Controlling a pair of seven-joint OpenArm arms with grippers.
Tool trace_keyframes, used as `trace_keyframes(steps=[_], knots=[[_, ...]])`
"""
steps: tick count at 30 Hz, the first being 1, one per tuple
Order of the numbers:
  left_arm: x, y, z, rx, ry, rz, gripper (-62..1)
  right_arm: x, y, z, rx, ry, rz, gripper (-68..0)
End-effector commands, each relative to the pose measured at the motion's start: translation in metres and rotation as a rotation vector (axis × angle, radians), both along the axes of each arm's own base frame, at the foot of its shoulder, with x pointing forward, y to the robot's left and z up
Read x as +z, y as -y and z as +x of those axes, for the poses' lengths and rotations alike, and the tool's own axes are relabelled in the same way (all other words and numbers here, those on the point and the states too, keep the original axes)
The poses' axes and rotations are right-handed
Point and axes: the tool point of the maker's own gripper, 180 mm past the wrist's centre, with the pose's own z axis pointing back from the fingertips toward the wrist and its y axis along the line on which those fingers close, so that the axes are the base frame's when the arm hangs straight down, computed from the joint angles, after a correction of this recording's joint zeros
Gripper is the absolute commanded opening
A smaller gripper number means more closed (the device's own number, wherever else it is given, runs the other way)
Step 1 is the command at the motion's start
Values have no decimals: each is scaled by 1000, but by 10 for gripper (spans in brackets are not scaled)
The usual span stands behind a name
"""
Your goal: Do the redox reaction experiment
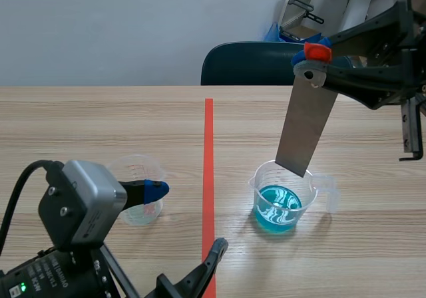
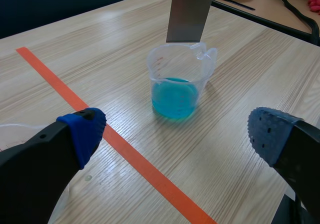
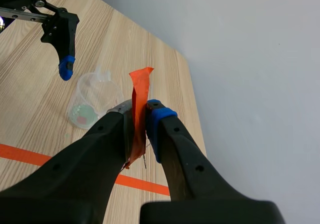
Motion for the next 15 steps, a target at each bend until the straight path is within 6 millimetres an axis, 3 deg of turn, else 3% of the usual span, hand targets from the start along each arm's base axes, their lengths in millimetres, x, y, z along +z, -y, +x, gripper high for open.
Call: trace_keyframes(steps=[1,10,15], knots=[[12,5,10,15,38,-36,-102,14,1,1,7,24,24,-667],[-7,11,47,42,47,-4,-472,14,1,1,7,24,25,-667],[-20,29,61,17,44,0,-566,14,1,1,7,24,25,-667]])
